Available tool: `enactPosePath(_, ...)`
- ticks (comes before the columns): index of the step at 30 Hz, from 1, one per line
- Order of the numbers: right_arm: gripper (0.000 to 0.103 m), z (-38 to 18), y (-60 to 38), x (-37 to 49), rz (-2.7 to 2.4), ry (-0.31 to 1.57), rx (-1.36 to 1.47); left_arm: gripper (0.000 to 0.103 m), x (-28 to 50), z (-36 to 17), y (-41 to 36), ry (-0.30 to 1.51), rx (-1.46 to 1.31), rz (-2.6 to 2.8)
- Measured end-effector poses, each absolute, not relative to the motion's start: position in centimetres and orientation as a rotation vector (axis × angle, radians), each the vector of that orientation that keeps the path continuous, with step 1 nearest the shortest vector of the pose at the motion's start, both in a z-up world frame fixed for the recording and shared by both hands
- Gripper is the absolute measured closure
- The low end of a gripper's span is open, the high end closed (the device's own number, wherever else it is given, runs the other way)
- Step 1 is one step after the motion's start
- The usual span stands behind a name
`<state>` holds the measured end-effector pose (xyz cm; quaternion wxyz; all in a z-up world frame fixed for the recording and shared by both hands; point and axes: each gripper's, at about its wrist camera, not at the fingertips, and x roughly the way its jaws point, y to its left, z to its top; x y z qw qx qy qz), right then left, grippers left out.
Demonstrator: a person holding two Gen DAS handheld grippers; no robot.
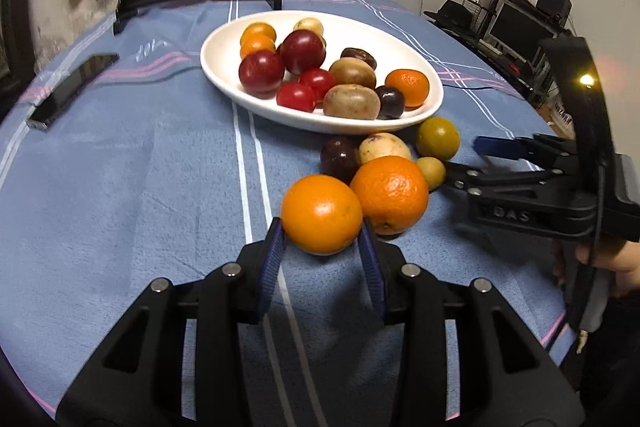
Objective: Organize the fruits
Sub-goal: 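Grasp the orange with the left tool while the right tool grasps the yellow-green citrus, then carry both fruits onto the white plate and open both tools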
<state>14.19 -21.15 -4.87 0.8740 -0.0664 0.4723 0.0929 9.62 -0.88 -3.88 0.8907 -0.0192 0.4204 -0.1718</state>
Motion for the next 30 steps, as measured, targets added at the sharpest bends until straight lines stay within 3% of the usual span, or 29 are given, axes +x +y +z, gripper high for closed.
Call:
enactPosePath(7,0.038,-4.6,-21.1,14.9,0.234,0.985,-0.133,0.065,10.4,-4.6,-0.2,0.910,-0.090,-0.355)
enactPosePath(12,0.062,-4.2,-20.1,14.8,0.269,0.964,-0.139,0.065,10.3,-4.6,-0.2,0.911,-0.092,-0.351)
enactPosePath(30,0.065,-2.6,-24.0,11.3,0.268,0.894,-0.008,0.065,9.0,-3.5,-0.8,0.862,-0.045,-0.330)
